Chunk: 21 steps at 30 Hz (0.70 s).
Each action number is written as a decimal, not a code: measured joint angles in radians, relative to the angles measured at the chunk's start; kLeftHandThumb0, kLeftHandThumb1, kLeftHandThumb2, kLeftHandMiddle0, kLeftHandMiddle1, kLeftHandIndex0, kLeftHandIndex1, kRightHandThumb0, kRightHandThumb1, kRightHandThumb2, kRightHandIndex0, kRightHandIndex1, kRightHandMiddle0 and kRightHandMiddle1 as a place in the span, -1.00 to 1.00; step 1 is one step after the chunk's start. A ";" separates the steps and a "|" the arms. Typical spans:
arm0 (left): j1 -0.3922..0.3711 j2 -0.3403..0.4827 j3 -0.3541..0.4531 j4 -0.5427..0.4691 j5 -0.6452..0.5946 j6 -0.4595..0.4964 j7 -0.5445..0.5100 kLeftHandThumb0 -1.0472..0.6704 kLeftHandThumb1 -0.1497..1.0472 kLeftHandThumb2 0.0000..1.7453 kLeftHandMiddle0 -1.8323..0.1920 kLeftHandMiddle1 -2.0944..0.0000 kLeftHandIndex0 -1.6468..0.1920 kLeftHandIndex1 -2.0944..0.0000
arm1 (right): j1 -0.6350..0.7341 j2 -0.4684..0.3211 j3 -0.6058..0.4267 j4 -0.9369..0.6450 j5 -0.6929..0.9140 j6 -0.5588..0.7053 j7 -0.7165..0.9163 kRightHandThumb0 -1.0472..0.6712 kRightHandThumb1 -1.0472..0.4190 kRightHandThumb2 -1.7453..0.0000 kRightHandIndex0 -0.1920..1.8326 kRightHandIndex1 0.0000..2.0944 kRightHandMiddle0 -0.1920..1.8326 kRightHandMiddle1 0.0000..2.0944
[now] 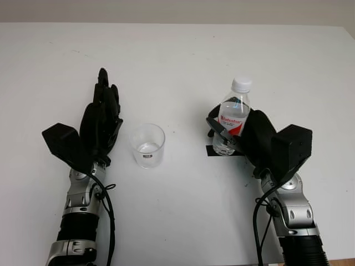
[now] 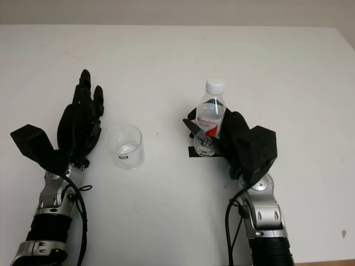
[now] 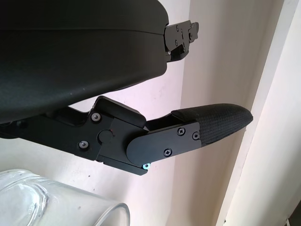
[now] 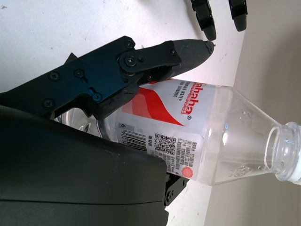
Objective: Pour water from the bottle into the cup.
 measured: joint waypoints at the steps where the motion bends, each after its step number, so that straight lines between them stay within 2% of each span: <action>1: 0.000 0.000 0.001 0.000 0.000 0.000 0.000 -0.74 1.00 -0.20 1.00 0.96 1.00 1.00 | 0.000 0.001 0.000 0.000 0.000 0.000 -0.001 -0.24 -1.00 0.51 0.46 1.00 0.17 1.00; 7: 0.000 0.002 0.004 0.000 0.001 0.004 0.002 -0.75 1.00 -0.22 0.99 0.95 1.00 0.99 | 0.000 0.014 0.001 0.002 -0.008 -0.006 -0.009 -0.26 -1.00 0.54 0.47 1.00 0.17 1.00; 10: 0.000 0.005 0.006 0.000 0.001 0.005 0.000 -0.74 1.00 -0.22 1.00 0.96 1.00 1.00 | 0.001 0.020 0.001 0.002 -0.006 -0.005 -0.008 -0.32 -1.00 0.68 0.38 1.00 0.07 1.00; 11: 0.000 0.008 0.007 0.000 0.001 0.005 -0.004 -0.74 1.00 -0.21 1.00 0.96 1.00 1.00 | 0.002 0.021 0.001 0.002 -0.005 -0.006 -0.007 -0.36 -1.00 0.79 0.30 1.00 -0.08 1.00; 13: 0.000 0.014 0.008 0.000 0.000 0.005 -0.011 -0.74 1.00 -0.21 1.00 0.97 1.00 1.00 | 0.007 0.024 0.001 0.004 -0.004 -0.016 -0.006 -0.42 -0.95 0.90 0.05 1.00 -0.34 1.00; 16: 0.000 0.017 0.010 0.000 -0.001 0.005 -0.013 -0.74 1.00 -0.22 1.00 0.96 1.00 1.00 | 0.016 0.032 -0.003 0.023 0.022 -0.053 0.016 -0.41 -0.83 0.95 -0.52 0.97 -0.66 0.85; 17: 0.000 0.017 0.010 0.000 -0.001 0.005 -0.013 -0.74 1.00 -0.22 0.99 0.96 1.00 1.00 | 0.020 0.032 -0.004 0.027 0.024 -0.066 0.025 -0.45 -0.80 0.95 -0.76 0.81 -0.79 0.73; 18: 0.000 0.017 0.010 0.000 -0.001 0.005 -0.013 -0.74 1.00 -0.22 0.99 0.96 1.00 1.00 | 0.026 0.032 -0.004 0.027 0.026 -0.075 0.036 -0.46 -0.79 0.95 -0.87 0.70 -0.86 0.65; 21: 0.000 0.017 0.010 0.000 -0.003 0.006 -0.013 -0.74 1.00 -0.22 1.00 0.96 1.00 1.00 | 0.043 0.019 -0.002 0.027 0.022 -0.082 0.068 -0.53 -0.74 0.94 -0.99 0.13 -0.98 0.24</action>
